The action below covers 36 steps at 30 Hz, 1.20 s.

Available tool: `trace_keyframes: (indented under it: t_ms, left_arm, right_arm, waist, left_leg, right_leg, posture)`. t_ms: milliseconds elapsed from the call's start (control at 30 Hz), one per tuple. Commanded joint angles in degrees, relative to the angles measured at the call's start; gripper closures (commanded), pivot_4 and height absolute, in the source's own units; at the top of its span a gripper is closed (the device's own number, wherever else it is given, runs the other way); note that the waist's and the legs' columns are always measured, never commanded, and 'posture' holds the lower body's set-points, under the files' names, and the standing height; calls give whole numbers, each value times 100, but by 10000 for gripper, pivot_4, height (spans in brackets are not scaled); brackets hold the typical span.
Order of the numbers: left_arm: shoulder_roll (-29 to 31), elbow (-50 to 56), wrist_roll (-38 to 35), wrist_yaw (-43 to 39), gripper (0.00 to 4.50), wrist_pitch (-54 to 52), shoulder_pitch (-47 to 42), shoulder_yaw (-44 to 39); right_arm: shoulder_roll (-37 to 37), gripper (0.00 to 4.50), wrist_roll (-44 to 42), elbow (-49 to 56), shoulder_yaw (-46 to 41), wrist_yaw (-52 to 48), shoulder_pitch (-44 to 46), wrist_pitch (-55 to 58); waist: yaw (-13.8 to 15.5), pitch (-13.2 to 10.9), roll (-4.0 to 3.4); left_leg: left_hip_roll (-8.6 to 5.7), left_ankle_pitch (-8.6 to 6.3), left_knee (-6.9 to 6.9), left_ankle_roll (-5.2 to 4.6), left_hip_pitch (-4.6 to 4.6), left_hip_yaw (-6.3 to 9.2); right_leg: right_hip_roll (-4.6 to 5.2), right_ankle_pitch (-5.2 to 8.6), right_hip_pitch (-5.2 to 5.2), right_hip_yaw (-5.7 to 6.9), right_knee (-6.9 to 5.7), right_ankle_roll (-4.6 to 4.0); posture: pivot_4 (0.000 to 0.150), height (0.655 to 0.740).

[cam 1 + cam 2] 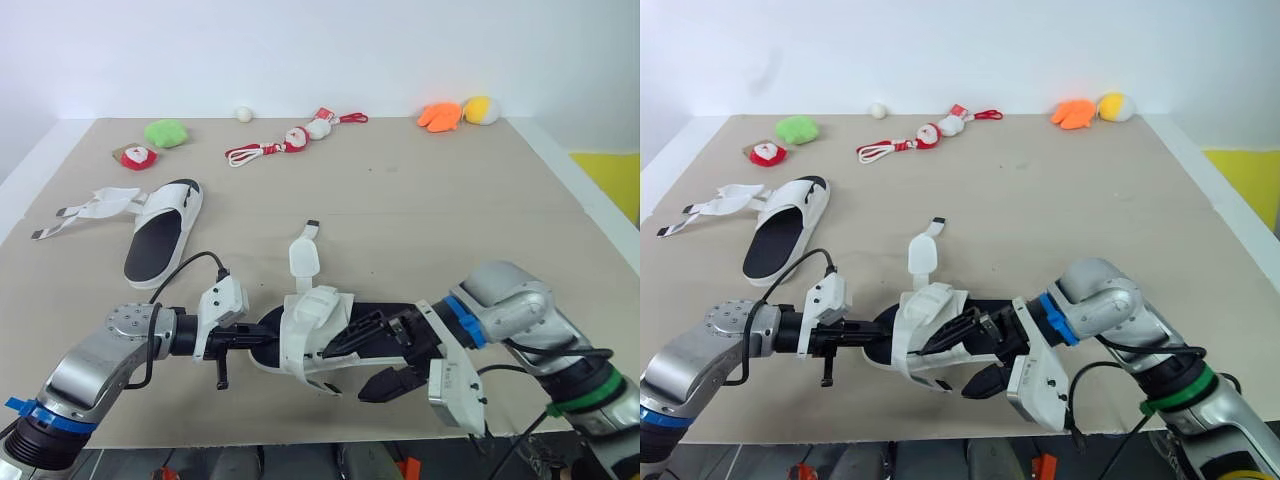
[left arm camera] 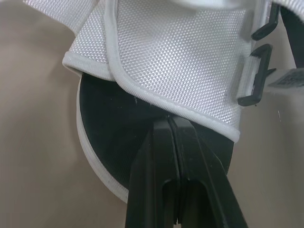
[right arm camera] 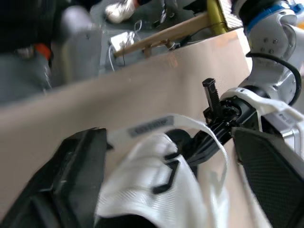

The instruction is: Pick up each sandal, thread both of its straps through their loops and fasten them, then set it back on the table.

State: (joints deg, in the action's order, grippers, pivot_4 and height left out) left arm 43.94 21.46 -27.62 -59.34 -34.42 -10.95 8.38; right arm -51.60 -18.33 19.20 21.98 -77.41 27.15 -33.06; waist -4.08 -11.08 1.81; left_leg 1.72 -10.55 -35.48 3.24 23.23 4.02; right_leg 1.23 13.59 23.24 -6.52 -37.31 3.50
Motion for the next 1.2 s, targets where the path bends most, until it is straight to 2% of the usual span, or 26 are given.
trace_keyframes:
  t_ms: [33, 133, 200, 333, 533, 700, 967, 1167, 1200]
  left_arm:
    - [97, 19, 24, -99, 45000, -133, 128, 134]
    - [77, 9, 20, -101, 45000, -129, 124, 146]
    - [63, 5, 10, -105, 45000, -132, 119, 148]
    - [61, 5, -13, -129, 45000, -152, 114, 165]
    - [72, 10, -12, -151, 45000, -180, 86, 166]
    - [77, 108, -69, -128, 45000, -263, 134, 138]
    - [125, 390, -207, -70, 45000, -455, 337, 72]
    - [110, 479, -256, -52, 45000, -578, 347, 96]
    - [109, 476, -255, -55, 45000, -580, 350, 97]
  right_arm:
    - [-701, 556, -1015, 709, -458, 193, -398, 1709]
    - [-1487, 556, -2179, 1169, -653, 489, -866, 3827]
    - [-1750, 556, -2754, 1363, -749, 686, -1025, 4844]
    - [-1940, 556, -3072, 1746, -822, 1291, -1332, 6246]
    - [-1421, 556, -3004, 2164, -717, 2296, -1318, 7559]
    - [-848, 556, -3026, 2109, -619, 3085, -1159, 8666]
    - [190, 556, -3215, 2209, -690, 3945, -918, 9660]
    - [600, 556, -3361, 2301, -833, 4268, -665, 10109]
    - [661, 2909, -3396, 2314, -861, 4318, -608, 10181]
  waist:
    - [12, 1, 0]
    - [26, 4, 2]
    - [24, 7, 2]
    - [30, 14, 8]
    - [31, 17, 13]
    - [33, 24, 24]
    - [32, 30, 33]
    - [32, 30, 33]
    - [32, 30, 33]
  left_leg:
    - [-1, 0, -1, 0, 0, 0]
    - [-6, 0, -1, 0, 1, -2]
    - [-4, 0, -1, 0, 0, -4]
    - [-4, 0, -2, 0, 0, -5]
    - [-4, -1, -2, 1, 7, -9]
    - [-5, -1, -2, 1, 9, -9]
    - [-4, -1, -3, 1, 8, -9]
    - [-4, -1, -3, 1, 11, -8]
    - [-4, -1, -3, 1, 11, -8]
  right_leg:
    - [1, 0, 0, 0, -1, 0]
    - [8, 2, 0, 0, 0, -2]
    - [9, 2, 1, -1, 0, -3]
    - [8, 2, 3, 1, 0, -2]
    - [10, 4, 11, 1, 3, 0]
    - [10, 3, 11, 1, 4, 1]
    - [10, 2, 11, 1, 5, 3]
    - [10, 2, 11, 2, 7, 3]
    - [10, 2, 11, 2, 7, 3]
  posture:
    - [1500, 7400]
    - [1500, 7400]
    - [1500, 7400]
    - [1500, 7400]
    - [1500, 7400]
    - [1500, 7400]
    - [1500, 7400]
    - [1500, 7400]
    - [1500, 7400]
